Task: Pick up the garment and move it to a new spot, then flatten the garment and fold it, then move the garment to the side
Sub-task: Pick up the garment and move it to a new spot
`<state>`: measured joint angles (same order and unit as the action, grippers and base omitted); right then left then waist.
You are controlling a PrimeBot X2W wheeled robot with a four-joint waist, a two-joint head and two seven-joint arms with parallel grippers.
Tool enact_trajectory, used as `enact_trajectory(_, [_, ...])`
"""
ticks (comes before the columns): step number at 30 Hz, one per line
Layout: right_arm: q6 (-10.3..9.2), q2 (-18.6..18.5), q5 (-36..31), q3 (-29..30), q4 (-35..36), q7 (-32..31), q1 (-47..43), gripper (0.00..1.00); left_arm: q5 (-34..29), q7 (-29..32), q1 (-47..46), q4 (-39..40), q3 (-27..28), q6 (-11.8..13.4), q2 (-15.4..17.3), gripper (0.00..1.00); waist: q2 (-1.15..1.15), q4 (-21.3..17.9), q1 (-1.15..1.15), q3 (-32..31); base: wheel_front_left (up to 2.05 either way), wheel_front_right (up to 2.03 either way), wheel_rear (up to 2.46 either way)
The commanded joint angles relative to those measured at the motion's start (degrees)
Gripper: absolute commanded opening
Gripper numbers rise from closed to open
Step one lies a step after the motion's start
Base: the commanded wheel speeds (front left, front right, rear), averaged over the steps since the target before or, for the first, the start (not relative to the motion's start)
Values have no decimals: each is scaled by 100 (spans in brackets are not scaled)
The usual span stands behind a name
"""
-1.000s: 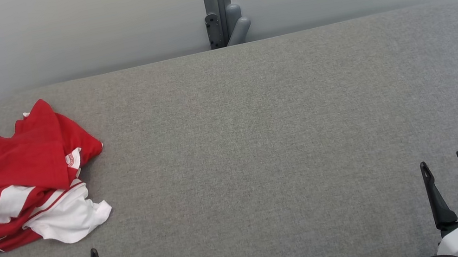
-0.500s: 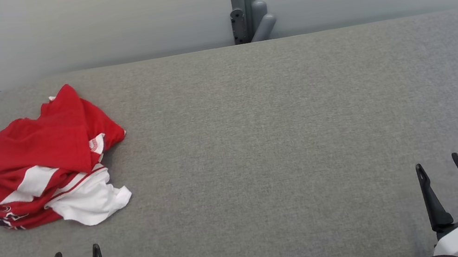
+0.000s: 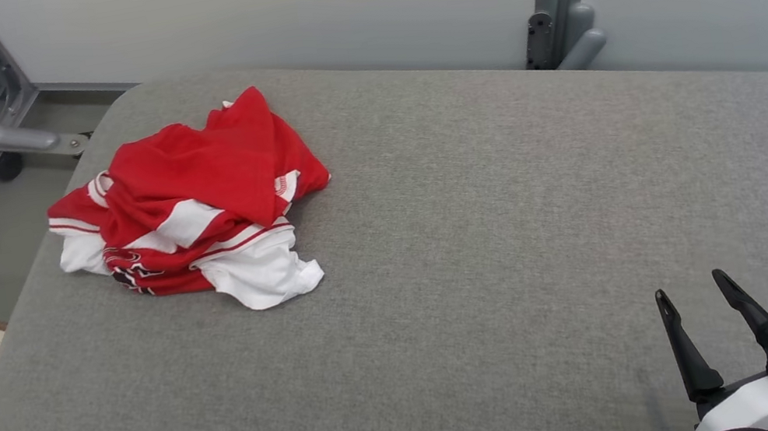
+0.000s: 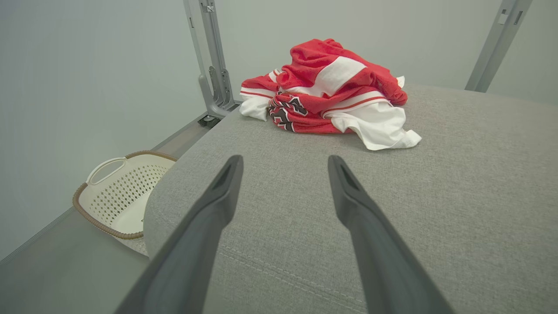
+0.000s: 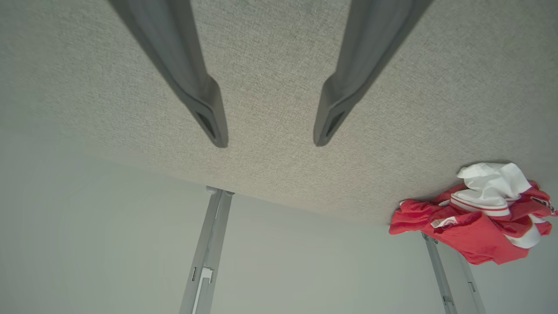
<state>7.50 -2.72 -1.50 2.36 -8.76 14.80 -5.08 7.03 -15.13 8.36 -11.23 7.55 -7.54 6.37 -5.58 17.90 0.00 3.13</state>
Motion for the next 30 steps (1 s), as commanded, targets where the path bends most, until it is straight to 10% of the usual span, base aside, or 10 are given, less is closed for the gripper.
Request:
enact_trajectory(1, [-2,-9,40,-54,-33,39,24,100,8,-3,96,29,54,3,-17,100,0,442,0,-102,0,0,0])
enact_trajectory(18, [-2,-10,-148,-218,77,39,240,100,641,-3,-451,82,-152,4,-113,100,0,267,0,488,0,0,0])
enact_trajectory(30, [-2,-212,-443,-148,200,39,954,100,2481,833,-3473,-1904,-942,4,918,100,0,-382,0,2184,0,0,0])
